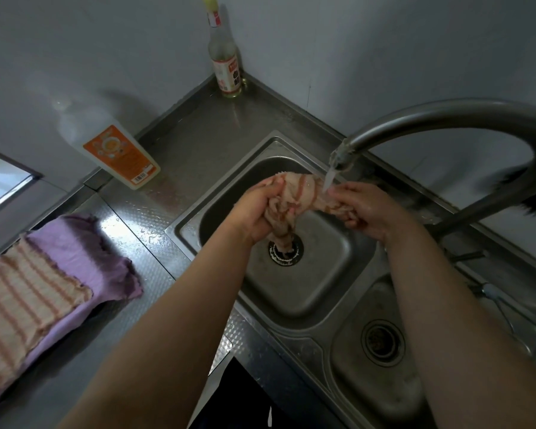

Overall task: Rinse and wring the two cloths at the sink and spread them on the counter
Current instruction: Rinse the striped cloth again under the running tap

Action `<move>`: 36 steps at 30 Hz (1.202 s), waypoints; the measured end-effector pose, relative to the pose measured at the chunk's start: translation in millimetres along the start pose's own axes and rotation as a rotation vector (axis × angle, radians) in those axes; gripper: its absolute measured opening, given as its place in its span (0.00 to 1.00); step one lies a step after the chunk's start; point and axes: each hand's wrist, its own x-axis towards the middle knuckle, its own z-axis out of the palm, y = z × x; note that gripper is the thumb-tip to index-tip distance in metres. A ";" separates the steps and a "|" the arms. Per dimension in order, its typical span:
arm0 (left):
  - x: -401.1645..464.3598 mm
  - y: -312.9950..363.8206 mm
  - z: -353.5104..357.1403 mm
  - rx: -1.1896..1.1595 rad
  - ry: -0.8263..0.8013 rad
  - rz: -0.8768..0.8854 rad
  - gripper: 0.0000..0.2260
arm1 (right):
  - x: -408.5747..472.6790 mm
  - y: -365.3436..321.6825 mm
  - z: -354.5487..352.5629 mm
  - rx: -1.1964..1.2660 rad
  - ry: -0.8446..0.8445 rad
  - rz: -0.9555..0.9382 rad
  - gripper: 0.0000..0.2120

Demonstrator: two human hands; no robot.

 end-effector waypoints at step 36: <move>-25.2 10.6 20.3 0.219 -0.269 -0.234 0.24 | -21.8 -8.6 32.8 -0.169 0.325 -0.133 0.12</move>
